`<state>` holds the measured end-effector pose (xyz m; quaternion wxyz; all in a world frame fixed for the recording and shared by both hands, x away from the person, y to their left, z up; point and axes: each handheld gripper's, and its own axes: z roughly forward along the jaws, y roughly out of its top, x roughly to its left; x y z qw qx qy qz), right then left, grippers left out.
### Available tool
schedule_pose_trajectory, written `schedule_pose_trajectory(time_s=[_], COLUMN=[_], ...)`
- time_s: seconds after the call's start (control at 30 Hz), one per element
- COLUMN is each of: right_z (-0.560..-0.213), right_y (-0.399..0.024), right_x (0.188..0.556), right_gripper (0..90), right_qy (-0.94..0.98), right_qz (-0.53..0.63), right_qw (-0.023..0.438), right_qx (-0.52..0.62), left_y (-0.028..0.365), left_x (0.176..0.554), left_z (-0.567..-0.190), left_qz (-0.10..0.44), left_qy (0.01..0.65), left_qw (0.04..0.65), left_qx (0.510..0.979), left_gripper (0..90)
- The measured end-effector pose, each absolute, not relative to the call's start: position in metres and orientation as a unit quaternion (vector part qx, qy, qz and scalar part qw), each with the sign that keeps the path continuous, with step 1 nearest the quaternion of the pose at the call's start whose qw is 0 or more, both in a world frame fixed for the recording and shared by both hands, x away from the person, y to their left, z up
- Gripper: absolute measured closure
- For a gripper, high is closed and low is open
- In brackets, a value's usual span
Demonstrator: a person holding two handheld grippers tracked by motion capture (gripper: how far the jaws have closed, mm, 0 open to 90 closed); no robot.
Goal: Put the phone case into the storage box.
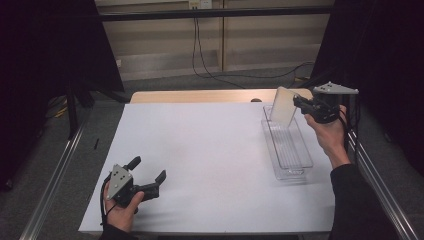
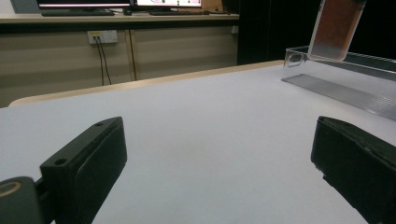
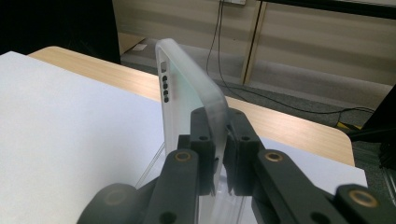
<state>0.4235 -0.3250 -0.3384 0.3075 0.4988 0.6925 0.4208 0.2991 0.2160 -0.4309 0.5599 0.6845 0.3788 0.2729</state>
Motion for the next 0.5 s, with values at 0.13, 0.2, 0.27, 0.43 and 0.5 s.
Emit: schedule_pose_trajectory(time_s=[0.13,0.2,0.27,0.43,0.5], right_z=[-0.342,-0.344,-0.346,-0.350,-0.353], right_y=[-0.322,-0.320,-0.319,-0.318,-0.318], right_x=[0.430,0.433,0.435,0.440,0.442], right_gripper=[82.8,82.8,82.8,82.8,82.8], right_qy=[0.695,0.698,0.698,0.697,0.699], right_qz=[0.414,0.409,0.408,0.410,0.406], right_qw=[0.311,0.312,0.313,0.311,0.312], right_qx=[0.499,0.498,0.499,0.500,0.500], left_y=[0.216,0.216,0.216,0.216,0.216], left_x=[0.300,0.300,0.301,0.301,0.301], left_z=[-0.431,-0.431,-0.431,-0.432,-0.432], left_qz=[0.275,0.274,0.274,0.275,0.276], left_qy=[0.375,0.375,0.375,0.377,0.378], left_qw=[0.556,0.556,0.556,0.556,0.555], left_qx=[0.689,0.689,0.689,0.688,0.688], left_gripper=[3.5,3.5,3.5,3.4,3.5])
